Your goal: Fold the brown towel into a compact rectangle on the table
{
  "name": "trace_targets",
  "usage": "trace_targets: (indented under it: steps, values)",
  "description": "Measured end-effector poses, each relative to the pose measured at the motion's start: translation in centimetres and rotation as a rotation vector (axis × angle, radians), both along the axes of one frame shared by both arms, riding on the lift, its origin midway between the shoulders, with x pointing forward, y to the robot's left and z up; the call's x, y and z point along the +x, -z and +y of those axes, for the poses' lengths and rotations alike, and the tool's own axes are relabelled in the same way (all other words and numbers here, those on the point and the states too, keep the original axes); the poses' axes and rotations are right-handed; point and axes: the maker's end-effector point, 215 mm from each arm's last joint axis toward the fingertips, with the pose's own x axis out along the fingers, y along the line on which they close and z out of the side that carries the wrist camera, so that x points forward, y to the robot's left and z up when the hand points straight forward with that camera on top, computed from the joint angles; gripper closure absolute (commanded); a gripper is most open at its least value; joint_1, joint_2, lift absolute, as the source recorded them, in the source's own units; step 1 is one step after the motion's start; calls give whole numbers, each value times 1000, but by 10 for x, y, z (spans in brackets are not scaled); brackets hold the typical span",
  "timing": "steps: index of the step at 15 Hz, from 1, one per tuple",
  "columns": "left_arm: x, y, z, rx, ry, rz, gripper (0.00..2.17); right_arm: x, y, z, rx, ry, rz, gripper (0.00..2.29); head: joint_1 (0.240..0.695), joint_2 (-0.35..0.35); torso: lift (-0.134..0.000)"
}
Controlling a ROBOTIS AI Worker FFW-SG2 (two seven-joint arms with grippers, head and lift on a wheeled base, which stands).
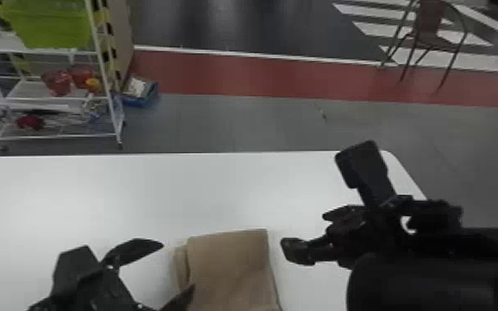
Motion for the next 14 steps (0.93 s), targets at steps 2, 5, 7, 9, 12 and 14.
trace_targets:
  steps: [2, 5, 7, 9, 12, 14]
  values:
    - [20, -15, 37, -54, -106, 17, 76, -14, -22, -3, 142, 35, -44, 66, 695, -96, -122]
    - [35, -23, 106, -173, -336, 73, 73, -47, 12, -53, 272, 220, 8, 93, 695, -72, -122]
    - [34, -18, 138, -210, -438, 96, 76, -47, 36, -87, 243, 228, -56, 100, 695, -72, -122]
    - [28, -12, 155, -239, -480, 117, 76, -26, 20, -105, 219, 166, -256, 110, 695, -73, -122]
    - [13, -6, 174, -279, -524, 132, 76, -18, -49, -124, 175, 62, -636, 110, 695, -72, -122]
    - [4, -5, 184, -270, -554, 104, 76, -25, -59, -134, 146, 38, -746, 113, 695, -74, -122]
